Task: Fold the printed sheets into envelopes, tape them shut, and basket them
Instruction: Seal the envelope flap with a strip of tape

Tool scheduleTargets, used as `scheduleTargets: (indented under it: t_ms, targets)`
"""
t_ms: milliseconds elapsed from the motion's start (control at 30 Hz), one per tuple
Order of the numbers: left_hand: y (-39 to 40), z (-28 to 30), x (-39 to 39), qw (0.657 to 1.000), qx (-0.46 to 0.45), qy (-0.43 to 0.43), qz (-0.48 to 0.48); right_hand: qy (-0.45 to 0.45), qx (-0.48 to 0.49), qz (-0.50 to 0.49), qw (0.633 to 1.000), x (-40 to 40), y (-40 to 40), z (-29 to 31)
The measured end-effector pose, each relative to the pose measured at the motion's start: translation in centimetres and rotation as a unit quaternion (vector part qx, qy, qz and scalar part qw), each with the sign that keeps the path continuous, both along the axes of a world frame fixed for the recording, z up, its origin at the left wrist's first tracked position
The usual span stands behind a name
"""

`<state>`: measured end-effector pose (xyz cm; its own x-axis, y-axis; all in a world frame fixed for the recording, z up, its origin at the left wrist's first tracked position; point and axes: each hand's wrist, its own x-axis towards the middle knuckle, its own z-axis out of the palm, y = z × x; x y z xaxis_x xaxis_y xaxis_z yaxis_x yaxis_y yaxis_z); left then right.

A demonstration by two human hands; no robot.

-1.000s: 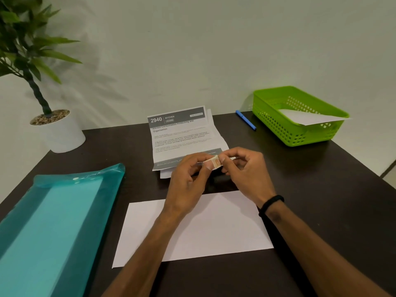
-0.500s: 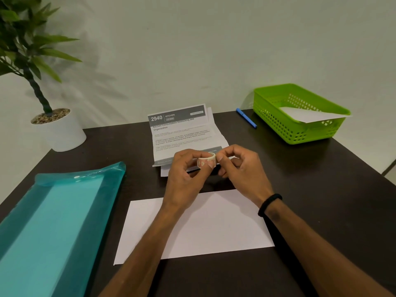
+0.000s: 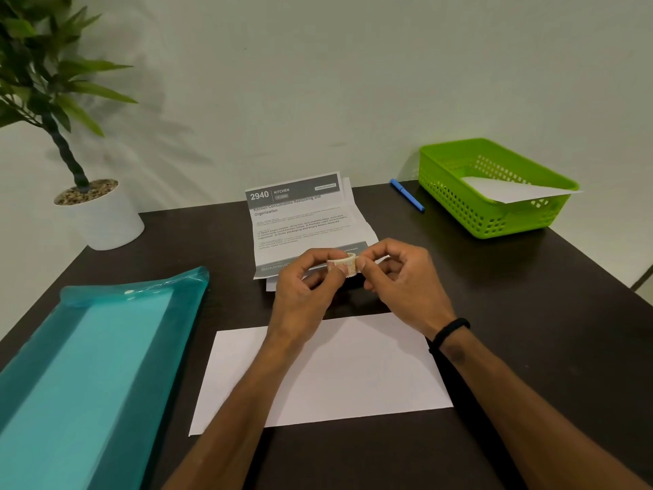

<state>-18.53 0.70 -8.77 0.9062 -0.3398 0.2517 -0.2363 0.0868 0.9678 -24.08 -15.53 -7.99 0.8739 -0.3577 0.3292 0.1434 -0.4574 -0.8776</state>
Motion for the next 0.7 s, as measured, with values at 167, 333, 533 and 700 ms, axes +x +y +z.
scheduleTargets:
  t_ms: [167, 333, 533, 700]
  targets:
    - [-0.07, 0.07, 0.04, 1.0, -0.005, 0.011, 0.009, -0.002, 0.026, 0.008, 1.0, 0.06, 0.18, 0.09]
    - [-0.03, 0.17, -0.11, 1.0, 0.01, 0.009, 0.017, -0.001, 0.06, 0.017, 0.998, 0.07, 0.09, 0.22]
    - [-0.04, 0.26, -0.18, 0.999, 0.016, 0.002, 0.031, 0.01, 0.065, 0.014, 0.998, 0.25, 0.07, 0.13]
    - [-0.14, 0.16, -0.01, 0.998, 0.033, -0.033, 0.04, 0.025, 0.059, 0.004, 0.998, 0.45, -0.13, 0.08]
